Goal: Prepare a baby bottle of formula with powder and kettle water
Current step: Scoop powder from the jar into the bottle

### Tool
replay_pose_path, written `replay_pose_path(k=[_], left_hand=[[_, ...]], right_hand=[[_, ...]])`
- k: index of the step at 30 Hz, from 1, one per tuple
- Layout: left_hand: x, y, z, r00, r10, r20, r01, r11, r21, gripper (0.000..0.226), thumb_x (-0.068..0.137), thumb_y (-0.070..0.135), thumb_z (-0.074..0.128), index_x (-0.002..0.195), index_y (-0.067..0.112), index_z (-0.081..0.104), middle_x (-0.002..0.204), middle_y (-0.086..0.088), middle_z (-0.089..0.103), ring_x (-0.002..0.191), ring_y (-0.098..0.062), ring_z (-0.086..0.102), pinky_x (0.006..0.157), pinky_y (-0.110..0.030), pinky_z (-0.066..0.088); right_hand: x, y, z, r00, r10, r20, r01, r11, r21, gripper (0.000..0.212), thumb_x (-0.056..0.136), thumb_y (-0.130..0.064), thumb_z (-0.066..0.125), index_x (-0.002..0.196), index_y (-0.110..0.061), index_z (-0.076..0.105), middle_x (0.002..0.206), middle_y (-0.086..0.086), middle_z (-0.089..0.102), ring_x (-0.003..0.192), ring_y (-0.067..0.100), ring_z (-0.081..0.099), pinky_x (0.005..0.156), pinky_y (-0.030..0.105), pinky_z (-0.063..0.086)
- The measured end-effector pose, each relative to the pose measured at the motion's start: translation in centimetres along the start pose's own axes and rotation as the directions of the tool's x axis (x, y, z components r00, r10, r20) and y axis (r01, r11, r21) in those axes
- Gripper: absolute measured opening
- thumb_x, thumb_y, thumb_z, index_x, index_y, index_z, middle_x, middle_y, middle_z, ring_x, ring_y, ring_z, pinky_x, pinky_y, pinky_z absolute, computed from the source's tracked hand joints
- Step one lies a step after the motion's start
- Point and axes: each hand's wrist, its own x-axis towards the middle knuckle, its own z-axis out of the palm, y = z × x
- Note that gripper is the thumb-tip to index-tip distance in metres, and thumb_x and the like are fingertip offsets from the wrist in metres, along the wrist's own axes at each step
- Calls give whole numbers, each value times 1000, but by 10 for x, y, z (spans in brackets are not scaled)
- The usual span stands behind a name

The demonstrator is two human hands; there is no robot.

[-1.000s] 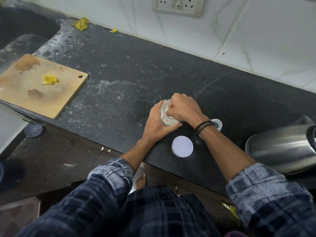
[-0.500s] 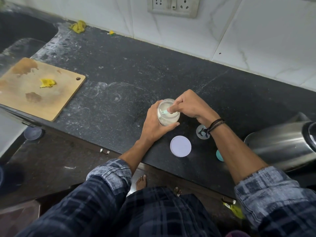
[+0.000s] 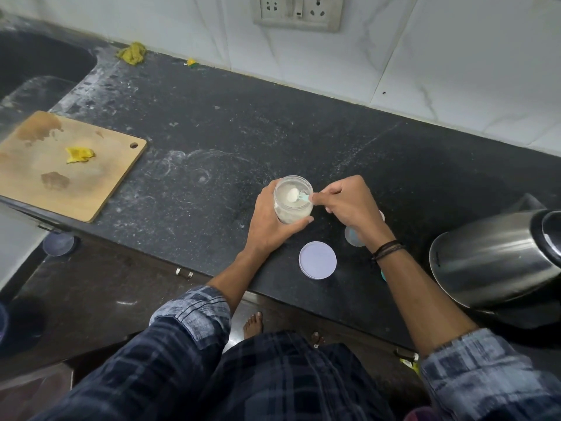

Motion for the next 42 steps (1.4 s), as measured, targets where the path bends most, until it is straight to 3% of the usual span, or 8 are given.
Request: replay_pose_path(k=[9,18,22,24,27,32,39,42], left_hand=[[0,-2,1,1000,-22,-5,22,1000,10,81,66,43,95,133,27,52,129,11,60,123,-19,57,104,-46,46],[-2,5,-1,1000,-3,-7,3,1000,23,79,68,36,95,133,28,52,127,31,54,124,3,50,104,-17,37],[-4,3,-1,999,-51,5,51,998,28,89,65,50,93,139,29,48,135,29,49,131,-1,45,111,-27,37],[-3,5,0,997,-71,14,71,997,12,93,64,51,94,141,27,48,138,22,51,133,-7,45,113,-32,37],[-3,4,0,997,-75,34,76,996,-35,95,62,42,97,141,25,47,136,34,47,133,-2,46,114,-31,37],[-22,-8,-3,977,-215,-12,213,973,-87,123,62,48,94,158,25,20,161,3,30,151,-10,28,125,-43,27],[-55,16,-9,946,-15,-324,12,1000,-12,64,82,19,76,138,14,46,135,0,49,123,-22,49,110,-31,38],[-60,30,-4,944,114,-309,-96,993,75,44,84,16,70,124,9,56,120,7,54,108,-21,53,94,-31,45]], right_hand=[[-12,13,6,994,-54,-99,57,998,33,17,85,-32,81,78,-17,79,51,-12,63,53,4,60,67,33,53],[-17,13,9,996,-20,-84,28,995,98,17,86,-33,79,72,-23,77,56,-6,67,52,0,58,59,21,44],[-20,13,9,996,0,-84,9,994,109,18,88,-33,77,79,-18,79,58,-6,67,51,-5,57,50,8,36],[-20,15,10,996,30,-80,-15,982,190,18,88,-31,78,79,-15,79,57,-5,66,48,-3,54,56,13,39],[-22,17,9,995,79,-54,-57,940,336,21,87,-26,79,78,-8,78,54,-4,61,44,0,45,55,21,39],[-26,24,3,994,109,16,-102,868,486,23,88,-24,79,84,-2,78,57,-2,57,51,7,40,46,17,33],[-35,29,-14,990,107,96,-143,770,622,17,89,-20,78,80,-5,78,59,-2,55,47,4,37,41,14,26],[-38,33,-27,990,112,87,-142,746,651,17,89,-20,78,80,-6,77,58,-3,55,45,3,37,39,13,25]])
